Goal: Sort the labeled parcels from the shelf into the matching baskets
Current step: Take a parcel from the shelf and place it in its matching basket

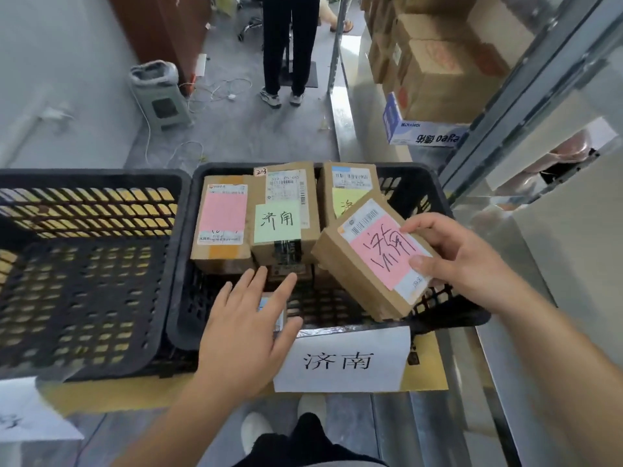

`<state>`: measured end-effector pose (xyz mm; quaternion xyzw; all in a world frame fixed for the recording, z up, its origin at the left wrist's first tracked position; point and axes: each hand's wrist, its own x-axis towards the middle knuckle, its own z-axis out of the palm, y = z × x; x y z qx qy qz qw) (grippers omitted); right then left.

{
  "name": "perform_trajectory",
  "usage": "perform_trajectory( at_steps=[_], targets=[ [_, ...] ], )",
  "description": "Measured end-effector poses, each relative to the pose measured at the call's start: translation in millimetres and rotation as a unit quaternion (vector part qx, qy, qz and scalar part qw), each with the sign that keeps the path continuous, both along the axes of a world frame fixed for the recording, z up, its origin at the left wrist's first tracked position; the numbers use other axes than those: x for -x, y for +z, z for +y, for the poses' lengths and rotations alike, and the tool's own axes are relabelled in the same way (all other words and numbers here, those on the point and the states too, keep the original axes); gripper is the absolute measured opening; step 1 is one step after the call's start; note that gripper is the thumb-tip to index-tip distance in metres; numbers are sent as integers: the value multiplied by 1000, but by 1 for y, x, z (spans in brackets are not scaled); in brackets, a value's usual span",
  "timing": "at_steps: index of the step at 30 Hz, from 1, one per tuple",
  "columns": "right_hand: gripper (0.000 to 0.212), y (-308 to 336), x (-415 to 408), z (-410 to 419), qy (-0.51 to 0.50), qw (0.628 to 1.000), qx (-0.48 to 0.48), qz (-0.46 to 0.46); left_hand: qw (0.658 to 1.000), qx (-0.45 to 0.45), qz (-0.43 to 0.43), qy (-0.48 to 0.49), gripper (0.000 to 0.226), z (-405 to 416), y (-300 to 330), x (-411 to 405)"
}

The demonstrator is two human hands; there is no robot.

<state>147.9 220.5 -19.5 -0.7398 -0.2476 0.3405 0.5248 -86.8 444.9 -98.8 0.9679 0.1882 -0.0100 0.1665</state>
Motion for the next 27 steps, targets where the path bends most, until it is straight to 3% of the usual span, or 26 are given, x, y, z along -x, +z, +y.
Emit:
perform_trajectory(
  at_steps=[8, 16, 21, 27],
  targets=[
    [38, 10, -32, 22, 153, 987, 43, -37, 997, -60, 17, 46, 68, -1, -11, -5],
    [46, 10, -60, 54, 326, 921, 167, -135, 990, -57, 51, 116, 70, -7, -6, -5],
    [43, -4, -74, 44, 338, 925, 159, -69, 985, -74, 49, 145, 69, -13, -6, -10],
    [44, -57, -62, 58, 368, 903, 202, -89, 985, -98, 35, 138, 68, -14, -7, -14]
  ],
)
